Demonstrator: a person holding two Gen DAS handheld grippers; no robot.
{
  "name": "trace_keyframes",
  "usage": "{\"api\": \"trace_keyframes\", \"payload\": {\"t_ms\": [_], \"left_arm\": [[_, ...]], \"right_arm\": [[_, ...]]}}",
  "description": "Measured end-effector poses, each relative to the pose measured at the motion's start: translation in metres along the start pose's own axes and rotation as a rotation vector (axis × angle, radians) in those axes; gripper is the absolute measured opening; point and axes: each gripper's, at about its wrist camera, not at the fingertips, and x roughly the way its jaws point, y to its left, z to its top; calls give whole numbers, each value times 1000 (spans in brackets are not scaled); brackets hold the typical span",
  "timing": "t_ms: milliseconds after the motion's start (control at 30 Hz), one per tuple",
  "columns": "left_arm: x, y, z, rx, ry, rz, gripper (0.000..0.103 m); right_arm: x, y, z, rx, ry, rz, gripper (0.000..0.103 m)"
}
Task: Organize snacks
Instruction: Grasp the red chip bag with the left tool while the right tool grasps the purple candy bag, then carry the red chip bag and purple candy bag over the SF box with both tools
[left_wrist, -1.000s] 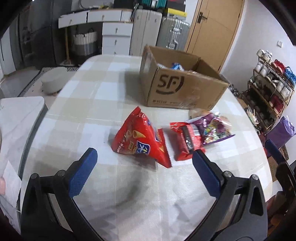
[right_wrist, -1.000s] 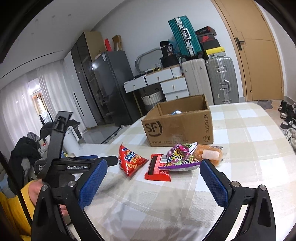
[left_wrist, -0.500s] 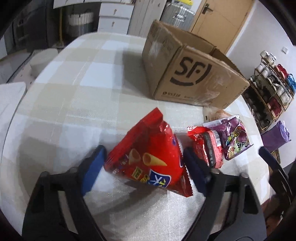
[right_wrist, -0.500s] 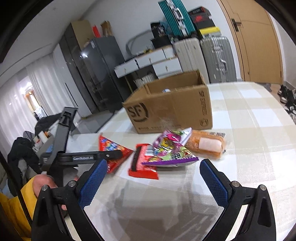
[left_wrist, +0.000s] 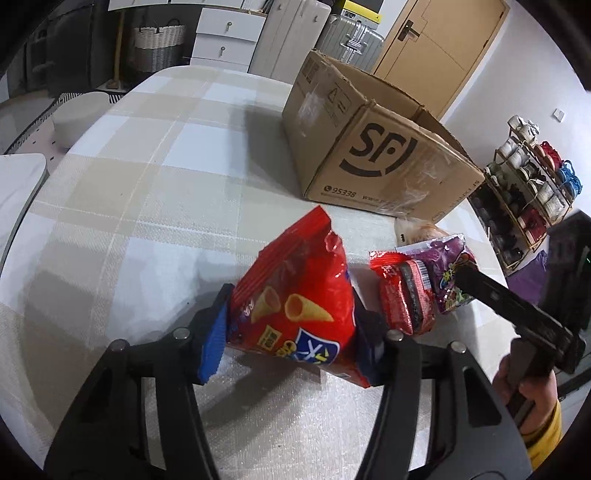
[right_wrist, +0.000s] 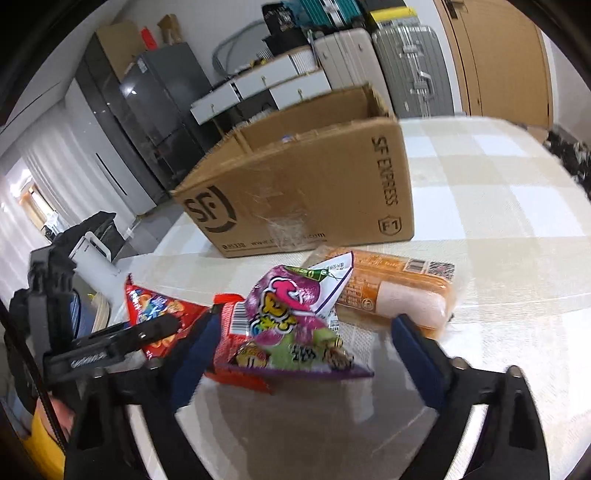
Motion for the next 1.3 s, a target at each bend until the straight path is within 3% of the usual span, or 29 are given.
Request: {"api": "trace_keyframes", "payload": {"t_ms": [133, 267, 600, 1000, 1300], "left_arm": [[-5, -1, -5, -2, 9, -20, 54], [-9, -2, -10, -2, 15, -32, 54], [-43, -16, -28, 14, -8, -36, 54], [-113, -57, -49, 87, -109, -48, 54], [-177, -82, -56, 131, -204, -56, 55]], "right_arm": [[14, -1, 5, 23, 34, 31, 76], [22, 3, 3, 18, 49, 40, 59], [-3, 0, -7, 58, -8, 99, 57], [-95, 24, -30, 14, -135, 180, 57], [-163, 48, -45, -55, -224, 186, 57]]}}
